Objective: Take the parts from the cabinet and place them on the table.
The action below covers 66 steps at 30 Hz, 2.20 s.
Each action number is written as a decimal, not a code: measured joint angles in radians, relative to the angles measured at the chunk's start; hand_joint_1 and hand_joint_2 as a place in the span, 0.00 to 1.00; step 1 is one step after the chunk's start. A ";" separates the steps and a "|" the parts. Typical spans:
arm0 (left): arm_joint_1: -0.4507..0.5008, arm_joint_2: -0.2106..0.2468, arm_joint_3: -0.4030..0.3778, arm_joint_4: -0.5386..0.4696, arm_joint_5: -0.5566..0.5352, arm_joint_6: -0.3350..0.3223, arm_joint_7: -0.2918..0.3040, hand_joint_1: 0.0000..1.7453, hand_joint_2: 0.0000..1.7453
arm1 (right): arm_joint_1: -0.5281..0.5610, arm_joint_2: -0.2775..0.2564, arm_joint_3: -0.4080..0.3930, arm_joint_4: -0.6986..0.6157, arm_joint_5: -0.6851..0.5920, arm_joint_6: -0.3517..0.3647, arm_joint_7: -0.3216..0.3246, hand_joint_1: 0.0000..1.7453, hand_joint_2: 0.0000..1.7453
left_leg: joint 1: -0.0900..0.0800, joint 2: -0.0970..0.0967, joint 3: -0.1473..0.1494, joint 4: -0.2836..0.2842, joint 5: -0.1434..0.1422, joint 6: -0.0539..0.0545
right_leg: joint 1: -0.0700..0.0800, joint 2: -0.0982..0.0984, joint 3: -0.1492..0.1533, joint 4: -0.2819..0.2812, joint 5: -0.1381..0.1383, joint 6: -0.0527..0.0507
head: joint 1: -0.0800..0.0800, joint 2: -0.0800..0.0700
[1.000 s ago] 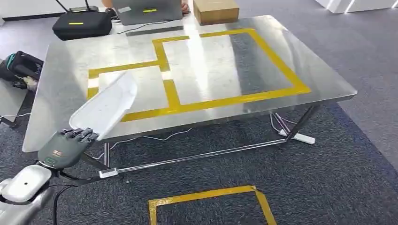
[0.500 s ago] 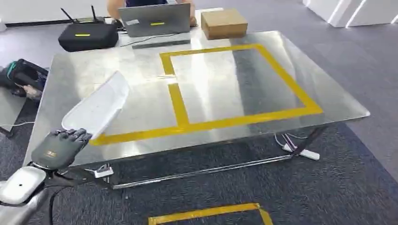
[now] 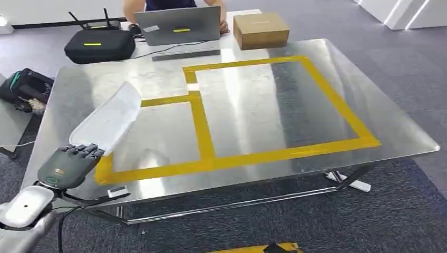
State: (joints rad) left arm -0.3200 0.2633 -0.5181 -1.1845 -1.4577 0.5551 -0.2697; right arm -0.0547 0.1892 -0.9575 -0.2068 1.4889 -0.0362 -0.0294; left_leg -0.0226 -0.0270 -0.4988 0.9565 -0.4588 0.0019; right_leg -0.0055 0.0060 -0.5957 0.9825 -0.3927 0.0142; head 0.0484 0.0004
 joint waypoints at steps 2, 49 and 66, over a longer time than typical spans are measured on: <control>-0.007 -0.010 0.002 0.004 0.002 -0.005 -0.002 1.00 1.00 | -0.002 0.000 -0.002 0.000 -0.005 0.000 -0.002 0.00 0.00 | 0.005 0.013 -0.082 0.135 -0.032 -0.017 | -0.001 0.001 0.001 -0.001 -0.006 -0.009 | -0.003 0.000; -0.011 -0.093 0.039 0.031 -0.026 -0.028 0.100 0.00 0.00 | -0.010 0.000 -0.023 0.000 -0.002 0.001 -0.021 0.00 0.00 | 0.005 0.016 -0.094 -0.025 0.094 0.027 | -0.003 -0.010 0.071 -0.028 -0.062 0.042 | 0.000 0.000; 0.009 -0.085 0.074 0.027 -0.023 -0.041 0.093 0.00 0.00 | -0.004 0.005 -0.024 0.003 0.001 0.002 -0.018 0.00 0.00 | 0.036 0.015 -0.142 0.060 0.022 -0.036 | -0.036 0.004 0.005 0.039 -0.051 0.064 | 0.003 0.000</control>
State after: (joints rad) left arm -0.3114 0.1785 -0.4440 -1.1578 -1.4805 0.5142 -0.1766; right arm -0.0589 0.1942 -0.9819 -0.2037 1.4897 -0.0347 -0.0469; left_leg 0.0132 -0.0117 -0.6411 1.0164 -0.4364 -0.0342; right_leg -0.0412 0.0097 -0.5908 1.0213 -0.4437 0.0780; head 0.0515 0.0004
